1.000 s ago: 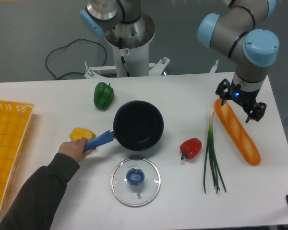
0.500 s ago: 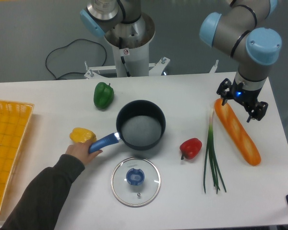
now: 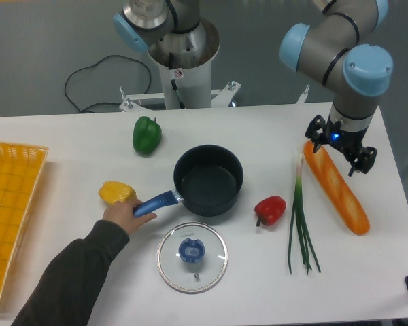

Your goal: Pick up the green onion

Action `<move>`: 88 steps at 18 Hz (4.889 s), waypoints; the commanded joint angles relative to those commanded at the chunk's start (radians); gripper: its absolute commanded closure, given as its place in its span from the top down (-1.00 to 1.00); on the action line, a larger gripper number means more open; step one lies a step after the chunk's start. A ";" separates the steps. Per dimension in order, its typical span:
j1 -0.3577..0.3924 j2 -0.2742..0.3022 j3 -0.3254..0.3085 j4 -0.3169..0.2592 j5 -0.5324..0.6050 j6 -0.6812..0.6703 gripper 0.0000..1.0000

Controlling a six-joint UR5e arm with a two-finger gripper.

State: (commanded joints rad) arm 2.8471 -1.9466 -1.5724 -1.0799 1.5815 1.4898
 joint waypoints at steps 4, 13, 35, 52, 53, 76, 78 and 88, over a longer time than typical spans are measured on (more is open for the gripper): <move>0.005 -0.018 -0.012 0.003 0.005 -0.150 1.00; 0.021 -0.045 -0.075 0.002 0.002 -0.404 1.00; -0.003 -0.041 -0.199 0.008 -0.084 -0.415 0.77; 0.012 -0.089 -0.199 0.051 -0.081 -0.402 0.68; 0.011 -0.092 -0.199 0.051 -0.080 -0.402 0.65; 0.017 -0.107 -0.193 0.051 -0.078 -0.402 0.20; 0.017 -0.107 -0.193 0.051 -0.078 -0.402 0.16; 0.015 -0.107 -0.193 0.051 -0.078 -0.404 -0.08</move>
State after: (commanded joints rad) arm 2.8624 -2.0540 -1.7656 -1.0293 1.5033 1.0861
